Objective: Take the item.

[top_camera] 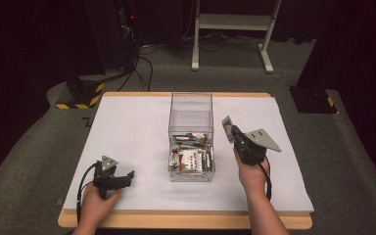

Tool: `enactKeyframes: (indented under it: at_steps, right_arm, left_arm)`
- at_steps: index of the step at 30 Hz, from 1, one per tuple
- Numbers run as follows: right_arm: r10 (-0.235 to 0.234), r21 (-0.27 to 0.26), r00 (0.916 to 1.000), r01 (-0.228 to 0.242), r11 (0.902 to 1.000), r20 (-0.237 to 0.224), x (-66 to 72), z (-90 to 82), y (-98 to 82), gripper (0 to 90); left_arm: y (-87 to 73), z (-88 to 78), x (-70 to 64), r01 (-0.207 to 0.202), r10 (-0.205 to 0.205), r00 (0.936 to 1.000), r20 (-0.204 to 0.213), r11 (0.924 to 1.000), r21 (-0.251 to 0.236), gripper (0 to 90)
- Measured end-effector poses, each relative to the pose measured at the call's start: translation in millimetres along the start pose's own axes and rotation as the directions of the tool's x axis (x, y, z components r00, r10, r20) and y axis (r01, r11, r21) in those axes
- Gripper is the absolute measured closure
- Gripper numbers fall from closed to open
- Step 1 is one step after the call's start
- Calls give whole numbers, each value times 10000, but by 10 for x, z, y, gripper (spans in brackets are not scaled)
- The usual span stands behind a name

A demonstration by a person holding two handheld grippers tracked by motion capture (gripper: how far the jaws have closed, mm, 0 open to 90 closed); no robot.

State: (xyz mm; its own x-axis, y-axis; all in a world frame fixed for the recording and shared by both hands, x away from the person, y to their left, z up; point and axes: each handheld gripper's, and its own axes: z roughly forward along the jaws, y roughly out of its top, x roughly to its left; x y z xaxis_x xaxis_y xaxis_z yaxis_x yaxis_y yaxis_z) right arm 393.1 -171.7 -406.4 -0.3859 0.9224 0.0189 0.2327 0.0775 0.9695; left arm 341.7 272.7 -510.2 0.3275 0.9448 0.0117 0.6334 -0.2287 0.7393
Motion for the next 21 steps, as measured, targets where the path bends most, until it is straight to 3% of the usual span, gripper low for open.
enactKeyframes:
  at_steps: [21]
  right_arm:
    - [158,748,9983,-200,9970,562,-226,201,-209,900]
  left_arm:
    - [-1,1,-4,9,-9,10000,-7,10000,-28,139]
